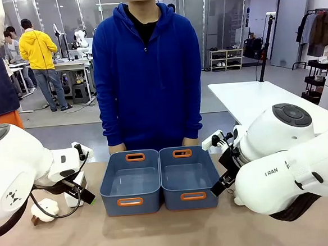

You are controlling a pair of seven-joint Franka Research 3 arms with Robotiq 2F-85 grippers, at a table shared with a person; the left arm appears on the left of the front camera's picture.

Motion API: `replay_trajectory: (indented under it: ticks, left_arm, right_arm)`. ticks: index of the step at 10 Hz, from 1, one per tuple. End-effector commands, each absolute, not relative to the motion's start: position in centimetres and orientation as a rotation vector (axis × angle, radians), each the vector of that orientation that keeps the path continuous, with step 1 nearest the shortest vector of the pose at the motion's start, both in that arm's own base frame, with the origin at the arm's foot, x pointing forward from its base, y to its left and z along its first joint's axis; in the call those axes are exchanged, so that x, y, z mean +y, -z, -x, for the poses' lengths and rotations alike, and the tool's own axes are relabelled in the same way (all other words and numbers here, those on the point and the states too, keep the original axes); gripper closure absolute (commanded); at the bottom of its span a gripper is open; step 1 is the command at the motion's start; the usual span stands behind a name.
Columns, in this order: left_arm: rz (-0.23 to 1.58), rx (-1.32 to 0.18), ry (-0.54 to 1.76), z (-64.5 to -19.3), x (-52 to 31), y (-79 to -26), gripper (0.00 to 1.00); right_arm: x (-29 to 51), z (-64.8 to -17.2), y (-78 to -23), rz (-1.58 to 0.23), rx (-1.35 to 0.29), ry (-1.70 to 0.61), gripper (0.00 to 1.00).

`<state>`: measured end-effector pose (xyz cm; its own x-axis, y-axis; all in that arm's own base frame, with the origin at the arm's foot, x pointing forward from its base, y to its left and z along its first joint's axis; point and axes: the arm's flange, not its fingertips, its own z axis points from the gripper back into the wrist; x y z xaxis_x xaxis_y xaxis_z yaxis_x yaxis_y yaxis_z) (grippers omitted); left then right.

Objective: Sort the digital clocks into the basket.
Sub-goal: Pick up the Digital clock from the table and place it into the empty Plastic storage basket.

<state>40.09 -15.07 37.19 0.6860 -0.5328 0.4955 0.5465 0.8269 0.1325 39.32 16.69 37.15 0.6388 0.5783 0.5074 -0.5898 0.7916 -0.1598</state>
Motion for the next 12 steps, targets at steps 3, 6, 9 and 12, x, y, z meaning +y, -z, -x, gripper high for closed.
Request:
replay_trajectory:
  ticks: [3, 6, 9, 12]
  left_arm:
    - [0.027, -0.546, 0.604, -40.1, -15.1, -37.2, 0.00]
    - [0.136, -0.464, 0.626, -40.6, -14.1, -42.7, 0.00]
    - [0.363, -0.398, 0.558, -40.9, -9.1, -46.7, 0.00]
    - [0.791, -0.539, 0.426, -37.4, 0.3, -49.4, 0.00]
  right_arm:
    - [16.7, -39.3, -37.2, -0.021, -0.571, -0.667, 0.00]
    - [16.2, -39.9, -44.4, -0.054, -0.554, -0.716, 0.00]
    - [13.6, -41.0, -48.8, -0.314, -0.472, -0.715, 0.00]
    - [5.0, -40.2, -50.3, -0.725, -0.482, -0.528, 0.00]
